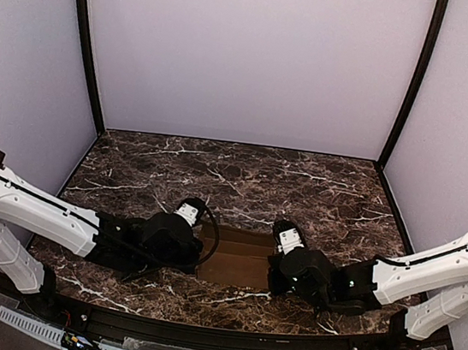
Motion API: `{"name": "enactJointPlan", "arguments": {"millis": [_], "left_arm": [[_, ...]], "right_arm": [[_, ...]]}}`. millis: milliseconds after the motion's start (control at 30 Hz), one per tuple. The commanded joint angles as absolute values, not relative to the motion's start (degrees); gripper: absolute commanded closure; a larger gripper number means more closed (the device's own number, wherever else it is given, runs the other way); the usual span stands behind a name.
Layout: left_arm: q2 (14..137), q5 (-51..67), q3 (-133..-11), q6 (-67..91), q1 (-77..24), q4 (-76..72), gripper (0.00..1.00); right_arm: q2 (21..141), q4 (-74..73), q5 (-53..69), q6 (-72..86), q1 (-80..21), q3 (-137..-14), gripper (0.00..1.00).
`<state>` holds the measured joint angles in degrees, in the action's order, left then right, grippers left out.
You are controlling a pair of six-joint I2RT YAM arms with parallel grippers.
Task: Fold the paper box
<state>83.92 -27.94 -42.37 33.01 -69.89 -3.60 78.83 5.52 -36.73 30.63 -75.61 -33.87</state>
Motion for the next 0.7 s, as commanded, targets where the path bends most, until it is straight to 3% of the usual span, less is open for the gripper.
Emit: {"name": "enactJointPlan", "arguments": {"millis": [0,667], "left_arm": [[85.98,-23.58,-38.84,36.94,-71.62,-1.1,0.99],[80.87,-20.88,-42.54,36.89,-71.72,0.63,0.96]], "right_arm": [[80.83,5.0,-36.37,35.72,-77.56,-32.33,1.0],[80.69,3.34,-37.17,35.06,-78.84,-34.17,1.0]]}}
